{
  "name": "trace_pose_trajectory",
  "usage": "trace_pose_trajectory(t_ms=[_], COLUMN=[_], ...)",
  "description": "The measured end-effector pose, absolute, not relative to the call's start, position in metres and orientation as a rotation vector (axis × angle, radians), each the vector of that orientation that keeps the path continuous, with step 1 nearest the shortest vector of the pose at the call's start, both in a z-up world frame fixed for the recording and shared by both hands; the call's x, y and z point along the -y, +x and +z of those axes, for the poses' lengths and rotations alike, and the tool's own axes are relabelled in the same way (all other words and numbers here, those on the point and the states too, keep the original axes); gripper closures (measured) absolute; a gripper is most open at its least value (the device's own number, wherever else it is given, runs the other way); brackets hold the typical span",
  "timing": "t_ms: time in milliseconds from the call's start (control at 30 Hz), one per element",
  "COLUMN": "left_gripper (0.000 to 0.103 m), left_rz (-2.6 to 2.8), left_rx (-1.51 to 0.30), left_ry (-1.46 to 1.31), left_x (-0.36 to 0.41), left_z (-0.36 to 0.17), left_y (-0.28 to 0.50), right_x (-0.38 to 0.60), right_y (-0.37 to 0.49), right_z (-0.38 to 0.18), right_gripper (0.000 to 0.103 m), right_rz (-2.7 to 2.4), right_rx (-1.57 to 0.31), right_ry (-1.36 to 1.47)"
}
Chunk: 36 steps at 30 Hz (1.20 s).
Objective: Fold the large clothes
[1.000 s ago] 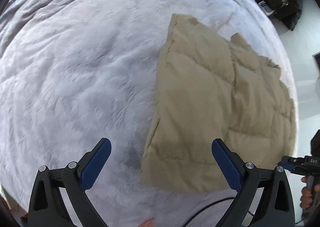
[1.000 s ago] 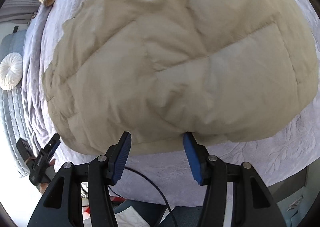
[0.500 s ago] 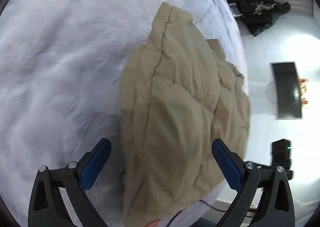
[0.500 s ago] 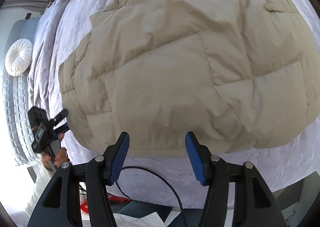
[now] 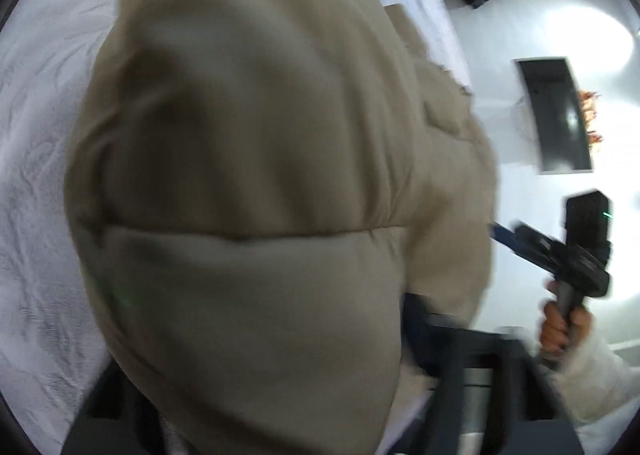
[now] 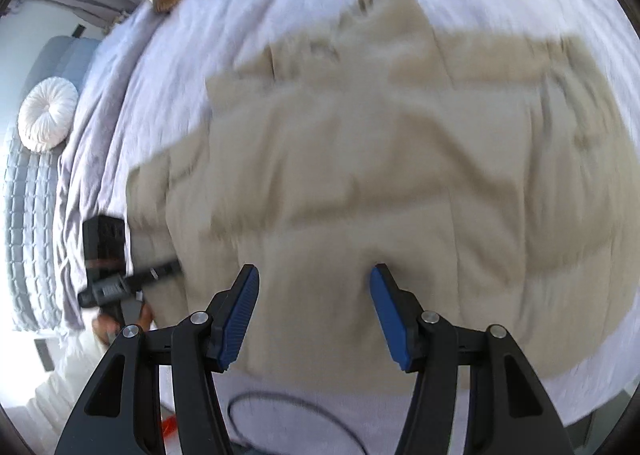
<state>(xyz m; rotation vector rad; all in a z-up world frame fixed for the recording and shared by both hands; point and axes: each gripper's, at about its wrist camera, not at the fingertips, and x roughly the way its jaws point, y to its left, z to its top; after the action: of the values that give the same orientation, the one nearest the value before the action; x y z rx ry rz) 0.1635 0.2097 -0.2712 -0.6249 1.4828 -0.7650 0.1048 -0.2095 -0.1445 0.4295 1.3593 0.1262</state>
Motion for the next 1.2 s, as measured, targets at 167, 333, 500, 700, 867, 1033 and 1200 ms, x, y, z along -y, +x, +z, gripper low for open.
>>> trace_pose_trajectory(t_ms=[167, 333, 500, 700, 867, 1033, 1200], left_gripper=[0.079, 0.079, 0.079, 0.079, 0.079, 0.079, 0.079], left_rz=[-0.825, -0.901, -0.954, -0.922, -0.878, -0.834, -0.801], left_rx=[-1.449, -1.411, -1.395, -1.421, -1.434, -1.440, -1.442], left_ry=[-0.650, -0.710, -0.667, -0.639, -0.663, -0.656, -0.648], left_x=[-0.207, -0.187, -0.135, -0.076, -0.054, -0.054, -0.057], left_z=[-0.237, -0.188, -0.146, -0.130, -0.126, -0.123, -0.118], left_y=[0.157, 0.149, 0.154, 0.165, 0.165, 0.160, 0.150], right_x=[0.210, 0.212, 0.217, 0.228, 0.239, 0.278, 0.286], right_y=[0.137, 0.169, 0.190, 0.200, 0.196, 0.141, 0.042], right_z=[-0.148, -0.179, -0.218, -0.252, -0.245, -0.190, -0.184], right_gripper=[0.079, 0.087, 0.099, 0.103, 0.103, 0.102, 0.100], right_rz=[0.147, 0.177, 0.210, 0.274, 0.287, 0.256, 0.242], right_rx=[-1.276, -1.248, -1.247, -1.270, -1.298, -1.193, -1.202], right_ry=[0.381, 0.350, 0.426, 0.556, 0.629, 0.706, 0.839])
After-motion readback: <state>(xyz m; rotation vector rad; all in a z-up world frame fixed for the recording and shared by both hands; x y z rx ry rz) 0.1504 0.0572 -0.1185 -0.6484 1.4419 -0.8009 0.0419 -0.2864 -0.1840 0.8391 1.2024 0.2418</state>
